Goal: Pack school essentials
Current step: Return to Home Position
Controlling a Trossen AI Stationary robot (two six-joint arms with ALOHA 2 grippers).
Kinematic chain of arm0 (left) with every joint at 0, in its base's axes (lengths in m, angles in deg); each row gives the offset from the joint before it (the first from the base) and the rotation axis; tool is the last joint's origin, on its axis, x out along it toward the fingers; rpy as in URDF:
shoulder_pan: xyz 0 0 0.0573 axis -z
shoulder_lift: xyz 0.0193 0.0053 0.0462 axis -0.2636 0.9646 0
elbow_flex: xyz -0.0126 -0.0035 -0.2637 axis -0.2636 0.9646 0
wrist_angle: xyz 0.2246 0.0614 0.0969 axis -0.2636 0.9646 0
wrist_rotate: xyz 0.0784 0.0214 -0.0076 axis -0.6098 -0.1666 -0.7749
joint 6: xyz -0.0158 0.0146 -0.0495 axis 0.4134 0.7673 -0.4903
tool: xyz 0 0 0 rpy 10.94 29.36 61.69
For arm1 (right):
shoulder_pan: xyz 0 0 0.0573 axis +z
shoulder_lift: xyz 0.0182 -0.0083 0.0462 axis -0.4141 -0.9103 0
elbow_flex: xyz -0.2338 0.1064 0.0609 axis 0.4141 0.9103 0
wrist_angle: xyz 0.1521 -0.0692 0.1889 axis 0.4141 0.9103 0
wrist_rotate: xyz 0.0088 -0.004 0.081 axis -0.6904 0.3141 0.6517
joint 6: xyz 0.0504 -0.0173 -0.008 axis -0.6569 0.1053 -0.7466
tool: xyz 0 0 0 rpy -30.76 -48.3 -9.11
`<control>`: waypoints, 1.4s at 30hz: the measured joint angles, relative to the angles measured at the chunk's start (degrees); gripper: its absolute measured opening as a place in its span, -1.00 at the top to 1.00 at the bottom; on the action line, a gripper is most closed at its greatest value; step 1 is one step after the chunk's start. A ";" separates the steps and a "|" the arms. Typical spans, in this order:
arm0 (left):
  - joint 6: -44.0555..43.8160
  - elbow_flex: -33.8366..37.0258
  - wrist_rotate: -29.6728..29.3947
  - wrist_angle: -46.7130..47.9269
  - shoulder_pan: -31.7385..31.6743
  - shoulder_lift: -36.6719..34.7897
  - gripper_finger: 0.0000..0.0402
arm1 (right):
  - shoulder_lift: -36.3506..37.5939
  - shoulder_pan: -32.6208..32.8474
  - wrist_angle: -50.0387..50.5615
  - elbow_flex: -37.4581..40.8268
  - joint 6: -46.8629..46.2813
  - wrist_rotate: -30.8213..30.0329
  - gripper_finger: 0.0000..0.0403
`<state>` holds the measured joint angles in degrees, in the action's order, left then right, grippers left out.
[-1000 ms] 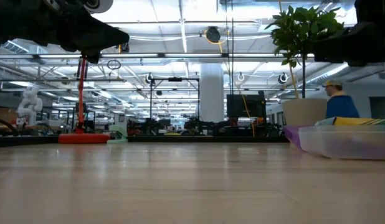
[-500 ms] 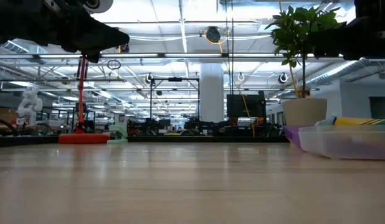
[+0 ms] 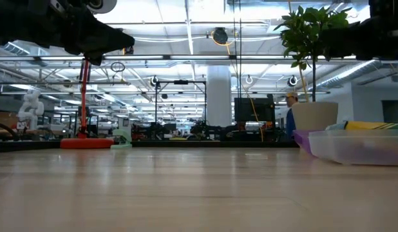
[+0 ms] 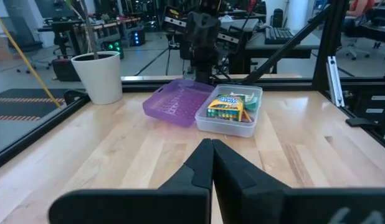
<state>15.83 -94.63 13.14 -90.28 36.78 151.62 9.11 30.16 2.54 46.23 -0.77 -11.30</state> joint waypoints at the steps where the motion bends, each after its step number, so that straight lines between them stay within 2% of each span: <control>1: 0.00 0.00 0.00 0.00 -0.04 0.00 0.97 | 0.31 -0.09 0.57 0.01 0.01 0.01 1.00; 8: -0.02 0.00 0.00 -0.04 -0.04 0.00 0.97 | 4.26 -0.18 1.60 0.04 0.62 2.76 1.00; 14: 0.15 0.02 -0.02 -0.36 -0.04 0.01 0.97 | 4.18 -0.41 2.84 1.07 0.51 2.87 1.00; 29: 1.54 0.13 -0.02 -1.26 -0.04 0.02 0.97 | 4.15 -5.92 9.03 1.03 -1.04 2.78 1.00; 32: 1.99 2.62 -0.02 -2.11 -0.04 -0.71 0.97 | 4.08 -6.17 10.06 1.03 -0.74 2.72 1.00; 39: -1.73 13.14 -1.46 -15.68 -0.15 -3.74 0.97 | 4.06 -6.17 10.09 1.02 -1.13 2.70 1.00; 42: -2.62 15.16 -0.74 -16.79 -0.06 -5.40 0.97 | 4.06 -6.15 10.09 1.01 -1.19 2.70 1.00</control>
<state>13.22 -79.47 12.39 -107.07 36.71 146.22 13.17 24.01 12.63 47.24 -1.96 -8.60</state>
